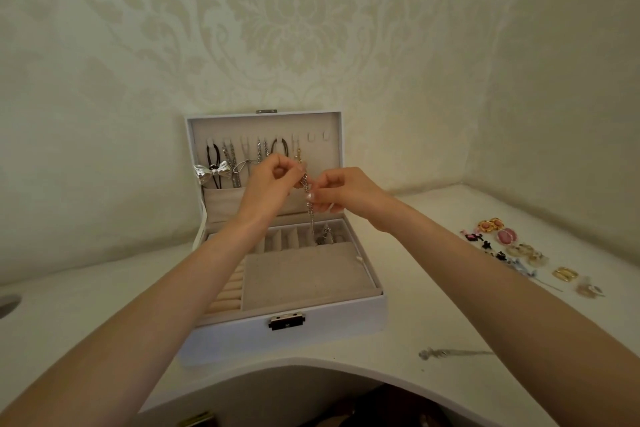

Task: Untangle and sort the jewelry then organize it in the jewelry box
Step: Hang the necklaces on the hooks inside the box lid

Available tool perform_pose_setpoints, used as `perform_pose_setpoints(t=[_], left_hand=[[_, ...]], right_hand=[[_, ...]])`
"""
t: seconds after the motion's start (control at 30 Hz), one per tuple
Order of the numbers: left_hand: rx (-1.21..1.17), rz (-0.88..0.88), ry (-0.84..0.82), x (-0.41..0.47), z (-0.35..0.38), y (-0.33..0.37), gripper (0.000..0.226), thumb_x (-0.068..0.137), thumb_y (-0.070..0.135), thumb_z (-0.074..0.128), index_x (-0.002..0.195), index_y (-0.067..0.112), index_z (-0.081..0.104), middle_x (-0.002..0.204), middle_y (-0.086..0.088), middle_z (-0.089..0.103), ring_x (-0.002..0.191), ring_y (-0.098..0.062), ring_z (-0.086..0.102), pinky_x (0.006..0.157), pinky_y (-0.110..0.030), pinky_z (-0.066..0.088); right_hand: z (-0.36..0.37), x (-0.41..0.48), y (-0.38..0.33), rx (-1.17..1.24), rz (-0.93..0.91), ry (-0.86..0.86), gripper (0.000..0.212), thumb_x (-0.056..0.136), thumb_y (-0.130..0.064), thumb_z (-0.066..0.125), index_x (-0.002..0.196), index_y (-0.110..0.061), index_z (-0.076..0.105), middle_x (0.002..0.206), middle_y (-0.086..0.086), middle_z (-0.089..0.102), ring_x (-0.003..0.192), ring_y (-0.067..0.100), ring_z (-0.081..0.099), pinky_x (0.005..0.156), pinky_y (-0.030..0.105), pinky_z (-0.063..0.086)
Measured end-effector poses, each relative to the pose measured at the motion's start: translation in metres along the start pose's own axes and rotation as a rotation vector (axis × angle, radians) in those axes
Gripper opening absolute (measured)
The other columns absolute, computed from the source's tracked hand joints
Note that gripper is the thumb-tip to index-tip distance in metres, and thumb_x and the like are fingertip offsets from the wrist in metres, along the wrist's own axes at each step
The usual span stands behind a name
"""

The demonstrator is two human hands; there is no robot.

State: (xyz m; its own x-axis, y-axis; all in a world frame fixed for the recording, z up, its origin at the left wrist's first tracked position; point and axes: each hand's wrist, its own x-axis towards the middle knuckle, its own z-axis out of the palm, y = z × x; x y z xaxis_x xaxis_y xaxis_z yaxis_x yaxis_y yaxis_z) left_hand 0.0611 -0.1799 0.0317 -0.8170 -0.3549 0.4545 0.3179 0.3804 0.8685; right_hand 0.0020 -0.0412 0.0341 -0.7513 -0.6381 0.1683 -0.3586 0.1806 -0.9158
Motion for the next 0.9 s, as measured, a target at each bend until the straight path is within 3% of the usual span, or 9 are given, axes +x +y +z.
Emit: perform_pose_setpoints(t=[0.2,0.33,0.43,0.53,0.67,0.8,0.9], left_hand=[[-0.013,-0.029,0.006,0.001,-0.004,-0.003,0.01,0.092,0.017,0.057,0.083,0.015,0.055,0.076,0.003,0.062,0.067,-0.002,0.06,0.063,-0.018,0.044],[-0.053,-0.07,-0.031,0.0,-0.004,-0.005,0.011,0.094,0.015,0.054,0.083,0.015,0.054,0.076,0.004,0.067,0.065,0.002,0.063,0.063,-0.016,0.047],[-0.175,-0.148,-0.065,0.001,-0.005,-0.004,0.016,0.095,0.011,0.049,0.079,0.014,0.051,0.069,0.003,0.071,0.065,-0.004,0.066,0.063,-0.018,0.047],[-0.385,-0.243,-0.061,0.002,-0.008,-0.004,0.016,0.092,0.004,0.044,0.078,0.011,0.046,0.068,-0.002,0.072,0.065,-0.012,0.068,0.063,-0.022,0.049],[-0.534,-0.355,0.034,0.005,-0.012,-0.007,0.012,0.089,0.004,0.042,0.081,0.006,0.052,0.065,0.0,0.071,0.061,-0.008,0.066,0.059,-0.019,0.05],[-0.222,-0.421,0.117,0.006,-0.015,-0.021,0.005,0.091,0.007,0.051,0.087,0.008,0.052,0.065,-0.001,0.066,0.048,-0.003,0.059,0.048,-0.015,0.047],[0.25,-0.356,-0.019,0.002,-0.015,-0.03,0.011,0.085,0.006,0.059,0.077,0.008,0.052,0.068,-0.003,0.067,0.06,-0.012,0.062,0.065,-0.029,0.053]], right_hand=[[-0.007,0.001,0.003,0.133,-0.015,0.005,0.013,0.084,-0.007,0.069,0.074,-0.009,0.06,0.068,0.003,0.067,0.062,0.01,0.064,0.063,0.019,0.052],[-0.011,0.003,0.004,0.149,-0.037,0.036,0.016,0.086,-0.003,0.063,0.073,-0.01,0.057,0.069,0.005,0.069,0.065,0.012,0.065,0.067,0.024,0.052],[-0.011,0.004,0.003,0.168,-0.04,0.052,0.013,0.088,-0.004,0.059,0.077,-0.008,0.054,0.058,0.003,0.061,0.056,0.014,0.059,0.066,0.03,0.051],[-0.013,0.003,0.004,0.081,-0.003,0.017,0.011,0.088,-0.014,0.063,0.079,-0.008,0.06,0.05,-0.002,0.047,0.049,0.013,0.049,0.059,0.026,0.043],[-0.017,0.0,0.008,0.038,0.017,-0.014,0.021,0.09,-0.025,0.062,0.075,-0.011,0.066,0.048,-0.003,0.043,0.047,0.013,0.048,0.062,0.027,0.043],[-0.022,-0.001,0.007,0.185,-0.017,0.009,0.032,0.091,-0.03,0.061,0.065,-0.013,0.054,0.049,-0.001,0.038,0.047,0.015,0.047,0.06,0.025,0.042],[-0.025,0.001,0.004,0.297,-0.062,0.034,0.029,0.092,-0.028,0.059,0.068,-0.012,0.055,0.052,0.001,0.038,0.049,0.018,0.046,0.059,0.026,0.041]])
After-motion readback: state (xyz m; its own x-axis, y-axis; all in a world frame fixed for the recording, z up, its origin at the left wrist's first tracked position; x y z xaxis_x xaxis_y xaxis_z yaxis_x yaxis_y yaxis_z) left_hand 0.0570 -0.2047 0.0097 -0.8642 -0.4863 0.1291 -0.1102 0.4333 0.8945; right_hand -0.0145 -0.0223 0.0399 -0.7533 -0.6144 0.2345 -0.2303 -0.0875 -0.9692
